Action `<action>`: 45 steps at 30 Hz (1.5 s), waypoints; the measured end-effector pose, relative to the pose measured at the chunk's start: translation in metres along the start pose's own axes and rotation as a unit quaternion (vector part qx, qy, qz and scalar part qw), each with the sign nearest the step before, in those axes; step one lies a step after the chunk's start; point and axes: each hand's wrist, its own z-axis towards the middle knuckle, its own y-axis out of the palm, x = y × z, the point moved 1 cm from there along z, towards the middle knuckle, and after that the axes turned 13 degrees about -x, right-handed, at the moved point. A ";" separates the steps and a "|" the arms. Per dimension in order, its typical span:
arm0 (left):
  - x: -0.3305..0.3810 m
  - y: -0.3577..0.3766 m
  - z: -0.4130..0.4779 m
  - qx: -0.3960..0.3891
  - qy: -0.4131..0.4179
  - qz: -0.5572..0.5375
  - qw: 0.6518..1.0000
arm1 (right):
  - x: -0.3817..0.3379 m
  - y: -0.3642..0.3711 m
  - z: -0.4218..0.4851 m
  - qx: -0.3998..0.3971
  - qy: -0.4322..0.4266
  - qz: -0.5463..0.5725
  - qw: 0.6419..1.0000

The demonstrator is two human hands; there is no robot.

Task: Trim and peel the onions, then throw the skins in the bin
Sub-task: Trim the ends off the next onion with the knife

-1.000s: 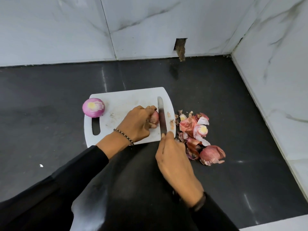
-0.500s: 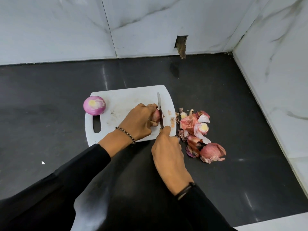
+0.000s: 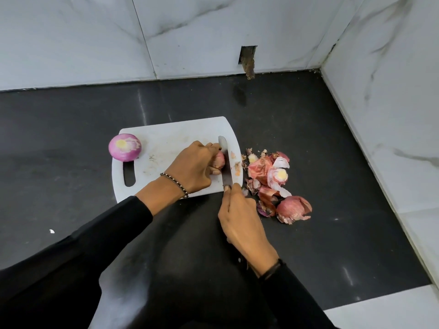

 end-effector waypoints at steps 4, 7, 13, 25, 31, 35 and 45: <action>-0.009 0.005 -0.002 0.038 0.011 -0.024 0.999 | -0.002 0.002 -0.002 -0.001 0.004 0.006 1.000; -0.012 0.007 -0.002 0.055 0.016 -0.044 0.997 | -0.007 0.004 0.004 0.003 0.026 -0.021 0.999; -0.012 0.008 -0.004 0.075 0.018 -0.073 0.994 | -0.014 0.007 0.011 0.020 0.074 -0.110 0.991; -0.032 0.024 -0.030 0.120 0.023 -0.230 0.965 | 0.011 -0.014 -0.005 -0.014 -0.003 0.260 0.965; -0.039 0.022 -0.031 0.106 0.024 -0.235 0.966 | 0.003 -0.012 -0.005 0.032 -0.082 0.134 0.987; -0.040 0.021 -0.032 0.097 0.021 -0.240 0.966 | -0.007 -0.013 -0.010 0.010 -0.085 0.074 0.994; -0.032 0.021 -0.028 0.093 0.009 -0.115 0.989 | -0.017 -0.004 -0.014 -0.007 -0.042 0.014 0.999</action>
